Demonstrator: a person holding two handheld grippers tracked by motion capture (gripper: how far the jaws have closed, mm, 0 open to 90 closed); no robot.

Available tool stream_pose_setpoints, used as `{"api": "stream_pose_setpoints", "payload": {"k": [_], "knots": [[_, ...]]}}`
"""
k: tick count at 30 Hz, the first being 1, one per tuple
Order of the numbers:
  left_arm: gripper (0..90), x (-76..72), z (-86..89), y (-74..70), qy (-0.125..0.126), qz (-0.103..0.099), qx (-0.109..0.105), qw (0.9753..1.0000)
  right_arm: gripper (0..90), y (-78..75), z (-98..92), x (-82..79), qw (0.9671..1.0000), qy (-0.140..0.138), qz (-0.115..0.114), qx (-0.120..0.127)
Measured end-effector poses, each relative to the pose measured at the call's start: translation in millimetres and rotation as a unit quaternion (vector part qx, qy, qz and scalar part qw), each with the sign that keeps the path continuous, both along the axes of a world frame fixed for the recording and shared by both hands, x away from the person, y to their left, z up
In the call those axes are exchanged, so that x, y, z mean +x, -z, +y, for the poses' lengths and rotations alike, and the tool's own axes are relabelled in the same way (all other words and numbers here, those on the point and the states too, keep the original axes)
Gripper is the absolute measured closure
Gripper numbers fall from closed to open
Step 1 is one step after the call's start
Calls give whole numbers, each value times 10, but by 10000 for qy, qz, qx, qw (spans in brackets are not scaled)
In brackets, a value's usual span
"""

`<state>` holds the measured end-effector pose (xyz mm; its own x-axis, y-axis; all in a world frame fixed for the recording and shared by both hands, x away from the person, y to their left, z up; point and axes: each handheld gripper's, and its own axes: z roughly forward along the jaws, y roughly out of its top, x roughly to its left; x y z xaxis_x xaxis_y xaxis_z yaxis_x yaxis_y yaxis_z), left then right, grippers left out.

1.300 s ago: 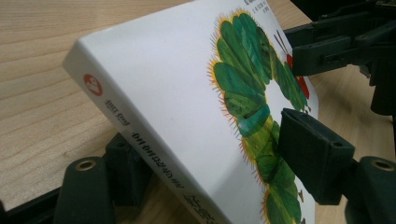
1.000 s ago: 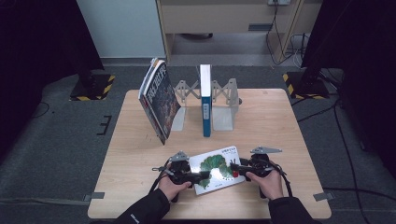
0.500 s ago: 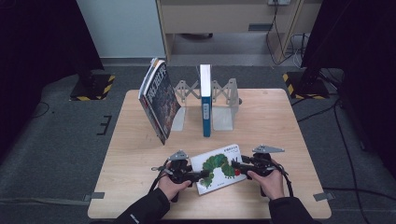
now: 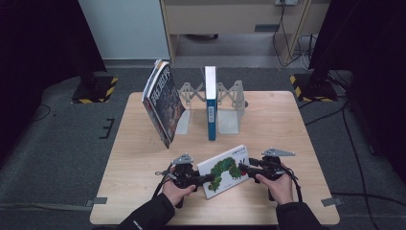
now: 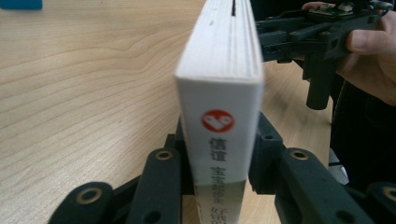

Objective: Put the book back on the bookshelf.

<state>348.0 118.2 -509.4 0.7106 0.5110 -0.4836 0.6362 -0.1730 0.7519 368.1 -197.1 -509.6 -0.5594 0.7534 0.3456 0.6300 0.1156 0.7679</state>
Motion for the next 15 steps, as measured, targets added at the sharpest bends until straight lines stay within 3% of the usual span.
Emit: {"api": "stream_pose_setpoints", "payload": {"k": [11, 15], "knots": [[743, -55, -26, -141, -92, -85, -138, 9998, 388, -28, -52, 2, 9999, 116, -82, -40], [744, -34, 20, -232, -170, -80, -173, 9997, 327, -30, -98, 9, 9994, 223, -106, -255]]}}
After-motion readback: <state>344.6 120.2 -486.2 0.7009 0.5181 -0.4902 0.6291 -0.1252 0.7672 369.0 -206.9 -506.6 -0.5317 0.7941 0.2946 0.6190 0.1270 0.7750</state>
